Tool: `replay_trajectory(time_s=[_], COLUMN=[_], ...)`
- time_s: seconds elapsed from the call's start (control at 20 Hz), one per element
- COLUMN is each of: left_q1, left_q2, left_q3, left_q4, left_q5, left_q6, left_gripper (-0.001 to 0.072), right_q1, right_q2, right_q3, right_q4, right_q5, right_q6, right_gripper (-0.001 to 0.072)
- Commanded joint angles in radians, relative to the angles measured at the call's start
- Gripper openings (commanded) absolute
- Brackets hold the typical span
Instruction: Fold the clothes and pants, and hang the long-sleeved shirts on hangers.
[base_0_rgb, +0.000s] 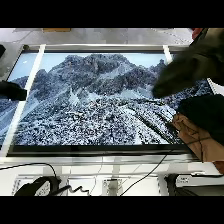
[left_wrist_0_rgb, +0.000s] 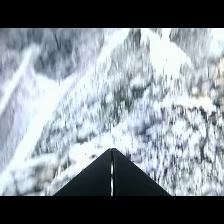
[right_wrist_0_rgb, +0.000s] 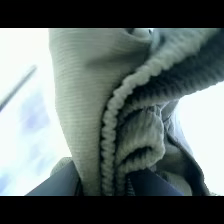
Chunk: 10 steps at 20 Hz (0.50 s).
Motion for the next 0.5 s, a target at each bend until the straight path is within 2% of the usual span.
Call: replay_trajectory(time_s=[0.0,0.1,0.2,0.25,0.3,0.35,0.4,0.45], left_q1=[0.025,0.025,0.025,0.025,0.025,0.025,0.025,0.025], left_q2=[0.015,0.015,0.015,0.015,0.015,0.015,0.015,0.015], left_q3=[0.0,0.0,0.0,0.0,0.0,0.0,0.0,0.0], left_q4=[0.018,0.018,0.018,0.018,0.018,0.018,0.018,0.018], left_q5=[-0.076,-0.076,-0.076,-0.076,-0.076,-0.076,-0.076,-0.076], left_q6=[0.0,0.0,0.0,0.0,0.0,0.0,0.0,0.0], left_gripper=[0.0018,0.0018,0.0019,0.0018,0.0018,0.0018,0.0018,0.0018], right_q1=[-0.198,-0.29,-0.369,-0.403,-0.431,-0.459,-0.482,-0.501], right_q2=[0.112,0.109,0.109,0.109,0.109,0.109,0.109,0.109], right_q3=[-0.032,-0.039,-0.053,-0.053,-0.053,-0.053,-0.053,-0.053], right_q4=[-0.479,-0.55,-0.557,-0.567,-0.581,-0.592,-0.595,-0.595], right_q5=[0.213,0.329,0.377,0.377,0.377,0.377,0.374,0.372], right_q6=[0.15,0.135,0.134,0.135,0.135,0.135,0.133,0.136], right_gripper=[0.0031,0.0031,0.0033,0.0084,0.0229,0.0485,0.0708,0.069])
